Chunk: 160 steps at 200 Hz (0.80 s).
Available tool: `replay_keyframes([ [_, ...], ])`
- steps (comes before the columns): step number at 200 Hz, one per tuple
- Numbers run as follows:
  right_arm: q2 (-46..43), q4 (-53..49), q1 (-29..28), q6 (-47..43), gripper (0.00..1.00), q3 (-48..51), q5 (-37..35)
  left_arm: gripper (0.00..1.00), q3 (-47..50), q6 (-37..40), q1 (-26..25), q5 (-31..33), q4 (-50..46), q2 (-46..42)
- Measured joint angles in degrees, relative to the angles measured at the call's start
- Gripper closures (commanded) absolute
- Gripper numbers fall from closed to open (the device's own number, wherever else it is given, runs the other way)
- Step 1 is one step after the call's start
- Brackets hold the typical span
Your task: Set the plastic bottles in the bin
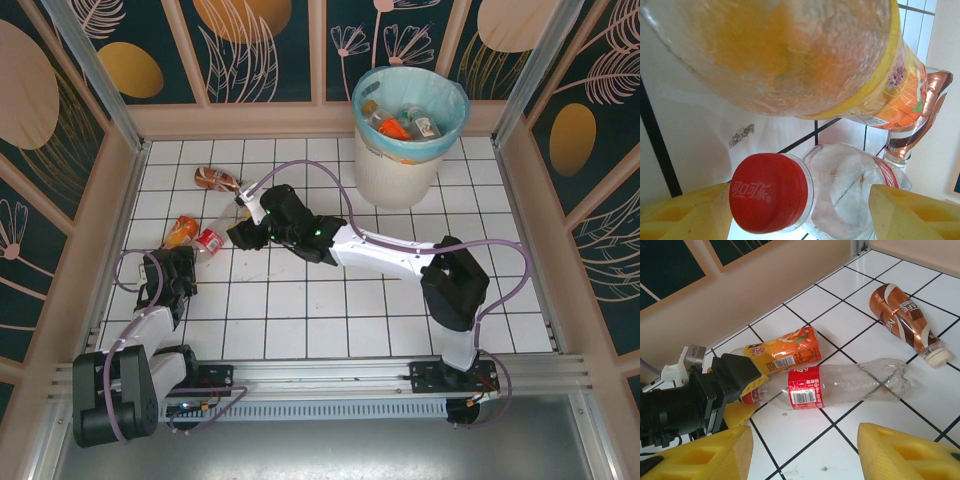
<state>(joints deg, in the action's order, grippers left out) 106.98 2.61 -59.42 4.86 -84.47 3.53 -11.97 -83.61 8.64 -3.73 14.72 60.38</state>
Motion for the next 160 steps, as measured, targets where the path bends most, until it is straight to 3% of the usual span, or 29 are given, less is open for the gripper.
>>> replay_keyframes([
  [106,0.0,0.0,-0.3,0.0,0.43,0.0,0.0,0.48,0.2,-1.8,0.0,1.4,1.3,0.0],
  [160,0.0,0.0,-0.4,0.0,0.43,0.0,0.0,0.35,0.2,-2.1,0.1,2.6,0.6,-1.7],
])
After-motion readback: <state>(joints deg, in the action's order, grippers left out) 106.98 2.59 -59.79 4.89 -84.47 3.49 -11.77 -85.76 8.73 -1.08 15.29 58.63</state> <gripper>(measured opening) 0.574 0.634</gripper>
